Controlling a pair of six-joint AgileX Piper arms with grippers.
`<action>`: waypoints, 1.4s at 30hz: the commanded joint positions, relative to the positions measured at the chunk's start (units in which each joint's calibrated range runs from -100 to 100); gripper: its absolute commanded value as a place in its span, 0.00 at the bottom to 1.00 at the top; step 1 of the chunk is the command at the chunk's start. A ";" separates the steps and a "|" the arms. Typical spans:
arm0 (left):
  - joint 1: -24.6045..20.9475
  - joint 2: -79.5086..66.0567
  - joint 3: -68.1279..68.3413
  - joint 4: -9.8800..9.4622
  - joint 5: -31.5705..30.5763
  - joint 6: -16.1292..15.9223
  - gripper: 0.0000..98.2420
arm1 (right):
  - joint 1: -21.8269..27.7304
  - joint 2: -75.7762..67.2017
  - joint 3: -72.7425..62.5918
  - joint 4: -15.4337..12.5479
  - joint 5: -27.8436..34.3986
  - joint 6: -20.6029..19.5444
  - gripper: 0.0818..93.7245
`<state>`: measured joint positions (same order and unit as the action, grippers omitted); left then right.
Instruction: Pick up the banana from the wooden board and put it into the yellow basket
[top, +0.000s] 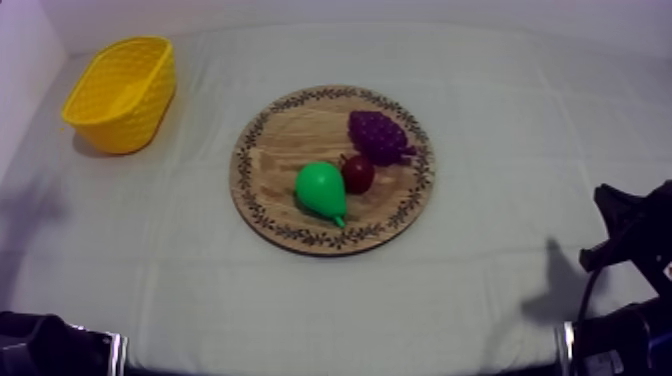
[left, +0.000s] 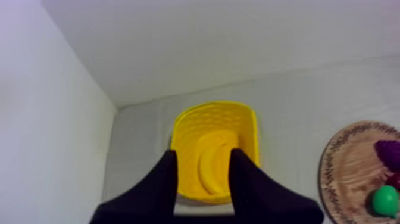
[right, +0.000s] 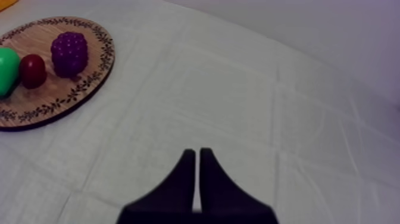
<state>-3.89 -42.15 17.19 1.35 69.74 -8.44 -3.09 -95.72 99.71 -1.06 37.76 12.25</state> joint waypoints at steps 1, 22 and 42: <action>0.26 -11.82 5.07 -0.01 -1.33 1.51 0.30 | -0.05 -0.03 -0.05 0.01 -0.02 -0.02 0.01; 6.09 -47.80 55.00 -1.47 -19.64 10.74 0.00 | -0.05 -0.03 -0.05 0.01 -0.02 -0.02 0.01; 6.61 -57.72 79.18 -2.76 -27.60 12.50 0.00 | -0.05 -0.03 -0.05 0.01 -0.02 -0.01 0.01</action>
<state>2.66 -99.83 95.73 -1.32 43.49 4.72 -3.12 -95.72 99.71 -1.06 37.77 12.23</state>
